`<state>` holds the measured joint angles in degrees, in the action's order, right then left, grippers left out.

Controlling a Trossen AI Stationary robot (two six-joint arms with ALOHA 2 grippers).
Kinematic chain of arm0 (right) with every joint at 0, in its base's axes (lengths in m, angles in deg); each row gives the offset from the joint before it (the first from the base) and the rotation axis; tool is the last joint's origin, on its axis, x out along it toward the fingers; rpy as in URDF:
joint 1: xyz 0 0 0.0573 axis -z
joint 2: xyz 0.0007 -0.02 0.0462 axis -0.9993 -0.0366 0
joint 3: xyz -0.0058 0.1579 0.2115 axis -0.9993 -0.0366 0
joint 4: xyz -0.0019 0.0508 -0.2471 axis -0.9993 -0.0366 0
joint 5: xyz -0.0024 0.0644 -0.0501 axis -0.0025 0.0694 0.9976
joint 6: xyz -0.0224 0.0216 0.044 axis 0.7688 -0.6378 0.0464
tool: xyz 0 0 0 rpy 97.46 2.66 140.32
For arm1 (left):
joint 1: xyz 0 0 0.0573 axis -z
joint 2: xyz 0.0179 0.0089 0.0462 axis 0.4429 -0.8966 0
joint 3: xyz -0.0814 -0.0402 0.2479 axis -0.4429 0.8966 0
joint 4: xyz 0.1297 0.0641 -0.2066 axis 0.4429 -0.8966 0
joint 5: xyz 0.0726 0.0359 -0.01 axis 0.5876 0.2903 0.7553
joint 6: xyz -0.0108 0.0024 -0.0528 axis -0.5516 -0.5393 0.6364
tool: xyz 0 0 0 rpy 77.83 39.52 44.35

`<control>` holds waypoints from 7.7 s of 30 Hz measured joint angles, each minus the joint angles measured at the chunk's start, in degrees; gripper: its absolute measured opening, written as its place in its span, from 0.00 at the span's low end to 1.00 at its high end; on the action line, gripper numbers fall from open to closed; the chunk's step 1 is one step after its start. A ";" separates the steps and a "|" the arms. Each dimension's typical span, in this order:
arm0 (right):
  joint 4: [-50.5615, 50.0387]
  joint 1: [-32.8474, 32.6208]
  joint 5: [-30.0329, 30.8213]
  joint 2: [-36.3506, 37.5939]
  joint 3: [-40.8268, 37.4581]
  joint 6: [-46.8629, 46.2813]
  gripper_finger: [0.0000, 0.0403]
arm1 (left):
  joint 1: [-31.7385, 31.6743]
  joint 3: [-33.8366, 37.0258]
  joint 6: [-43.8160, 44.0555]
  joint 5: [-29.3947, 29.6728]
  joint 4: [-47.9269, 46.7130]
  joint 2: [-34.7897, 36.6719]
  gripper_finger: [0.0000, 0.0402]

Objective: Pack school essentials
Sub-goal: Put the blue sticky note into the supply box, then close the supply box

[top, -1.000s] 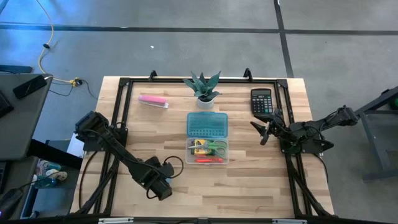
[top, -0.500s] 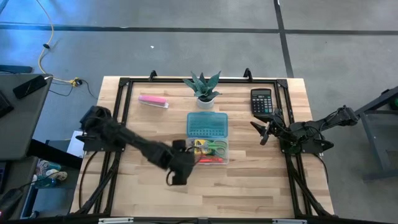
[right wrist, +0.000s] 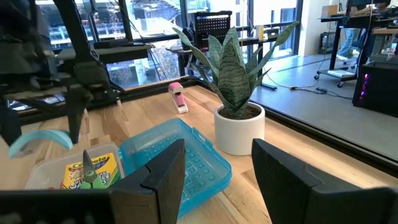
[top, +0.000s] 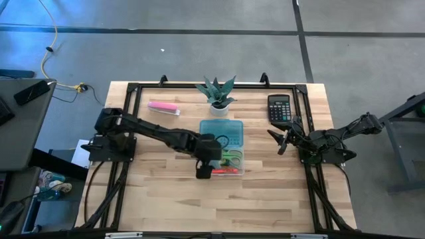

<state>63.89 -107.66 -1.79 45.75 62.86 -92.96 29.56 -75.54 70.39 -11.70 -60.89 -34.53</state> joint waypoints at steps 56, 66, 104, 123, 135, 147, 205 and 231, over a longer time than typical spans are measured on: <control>-0.02 0.00 0.10 -1.22 -0.02 -0.04 0.43 | -13.72 17.20 23.79 -2.88 -10.74 31.12 0.99; 9.56 0.00 -0.31 -1.13 -0.04 -22.22 0.43 | -18.14 32.00 30.33 -11.42 10.01 31.99 0.99; -22.85 26.41 -24.71 -22.08 19.87 -52.21 0.43 | -36.84 41.35 25.31 -15.42 26.30 25.58 0.05; -6.65 24.31 -48.83 -44.68 19.87 -61.87 0.43 | -37.11 41.31 30.18 -20.79 44.63 5.80 0.00; 0.67 8.09 -52.21 -48.05 19.88 -73.44 0.43 | -36.99 41.31 32.32 -16.57 50.22 4.55 0.00; 17.93 -6.90 -39.70 -63.87 19.89 -81.26 0.43 | -36.25 36.38 32.39 -13.84 50.05 1.00 0.00; 11.18 -9.80 -18.77 -97.25 44.72 -94.28 0.34 | -30.35 36.06 1.96 -37.25 42.50 15.63 0.00; 19.87 -15.67 -21.95 -96.99 49.18 -88.76 0.34 | -23.80 36.01 4.28 -33.38 39.00 15.66 0.00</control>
<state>83.76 -123.33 -23.74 -51.24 112.04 -181.73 5.76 -39.53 74.67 -45.08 -21.89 -18.87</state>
